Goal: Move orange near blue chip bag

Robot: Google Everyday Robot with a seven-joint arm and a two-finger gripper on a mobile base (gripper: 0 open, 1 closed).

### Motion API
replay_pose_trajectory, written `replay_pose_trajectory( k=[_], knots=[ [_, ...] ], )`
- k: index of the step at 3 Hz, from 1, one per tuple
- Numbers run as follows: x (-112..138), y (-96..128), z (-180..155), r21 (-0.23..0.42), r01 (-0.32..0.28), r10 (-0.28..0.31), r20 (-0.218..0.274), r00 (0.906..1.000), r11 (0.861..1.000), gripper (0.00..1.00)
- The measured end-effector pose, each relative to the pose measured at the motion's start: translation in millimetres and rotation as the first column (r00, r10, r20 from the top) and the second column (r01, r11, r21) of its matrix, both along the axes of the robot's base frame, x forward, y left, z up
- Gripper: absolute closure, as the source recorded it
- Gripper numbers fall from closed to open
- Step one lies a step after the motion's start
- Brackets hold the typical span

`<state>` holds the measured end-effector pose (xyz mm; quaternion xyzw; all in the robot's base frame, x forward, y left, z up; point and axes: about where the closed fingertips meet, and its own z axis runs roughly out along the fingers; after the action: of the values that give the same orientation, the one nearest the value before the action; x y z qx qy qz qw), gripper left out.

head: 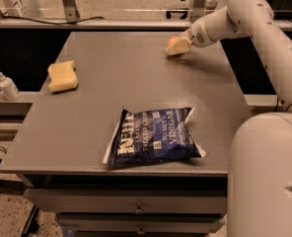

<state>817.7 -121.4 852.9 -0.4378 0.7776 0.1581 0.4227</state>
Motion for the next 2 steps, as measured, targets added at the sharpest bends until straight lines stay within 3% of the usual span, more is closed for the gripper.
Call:
replay_pose_trajectory(
  k=[2],
  knots=[
    [-13.3,7.4,19.8,0.015,-0.037,0.036,0.005,0.9993,0.999,0.87]
  ],
)
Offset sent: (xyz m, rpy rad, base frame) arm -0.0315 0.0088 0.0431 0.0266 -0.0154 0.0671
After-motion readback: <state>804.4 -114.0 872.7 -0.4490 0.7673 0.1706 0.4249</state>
